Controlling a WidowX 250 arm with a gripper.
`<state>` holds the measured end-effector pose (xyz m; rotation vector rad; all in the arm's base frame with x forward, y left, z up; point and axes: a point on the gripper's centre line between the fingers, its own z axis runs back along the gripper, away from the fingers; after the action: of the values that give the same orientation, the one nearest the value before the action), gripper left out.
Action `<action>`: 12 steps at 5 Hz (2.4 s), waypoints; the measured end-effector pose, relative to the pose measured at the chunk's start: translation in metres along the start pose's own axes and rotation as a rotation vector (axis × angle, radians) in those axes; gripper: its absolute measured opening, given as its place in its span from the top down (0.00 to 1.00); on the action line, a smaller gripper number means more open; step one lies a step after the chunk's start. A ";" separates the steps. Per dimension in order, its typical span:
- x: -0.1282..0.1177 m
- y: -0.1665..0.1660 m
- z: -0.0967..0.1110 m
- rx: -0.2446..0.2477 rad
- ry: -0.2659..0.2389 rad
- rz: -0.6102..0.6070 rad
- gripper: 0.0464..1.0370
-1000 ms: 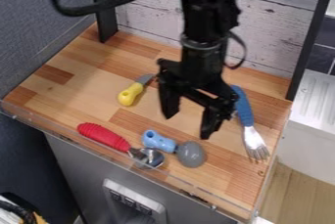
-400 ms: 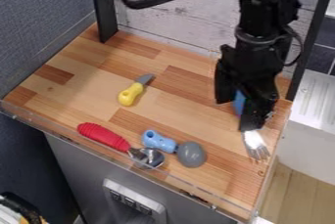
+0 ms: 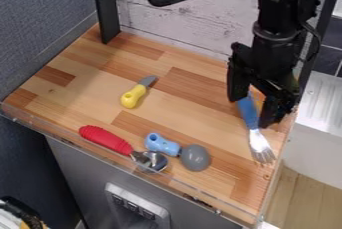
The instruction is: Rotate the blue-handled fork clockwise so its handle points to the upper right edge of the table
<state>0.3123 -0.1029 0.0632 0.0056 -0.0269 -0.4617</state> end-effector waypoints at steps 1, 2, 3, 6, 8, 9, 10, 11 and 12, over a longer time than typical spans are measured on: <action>0.003 0.002 -0.012 0.007 0.027 0.148 0.04; 0.006 0.001 -0.026 0.004 0.039 0.220 0.04; 0.008 0.001 -0.038 -0.007 0.047 0.196 0.04; 0.013 0.003 -0.055 -0.029 0.016 -0.138 0.09; 0.021 0.004 -0.053 -0.026 -0.002 -0.101 0.51; 0.023 0.005 -0.052 -0.023 -0.003 0.025 0.65; 0.025 0.006 -0.051 -0.020 0.011 0.131 0.77; 0.024 0.006 -0.051 -0.016 0.027 0.175 0.79; 0.026 0.006 -0.051 -0.006 0.035 0.155 0.79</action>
<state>0.3394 -0.1086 0.0131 0.0052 0.0085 -0.3063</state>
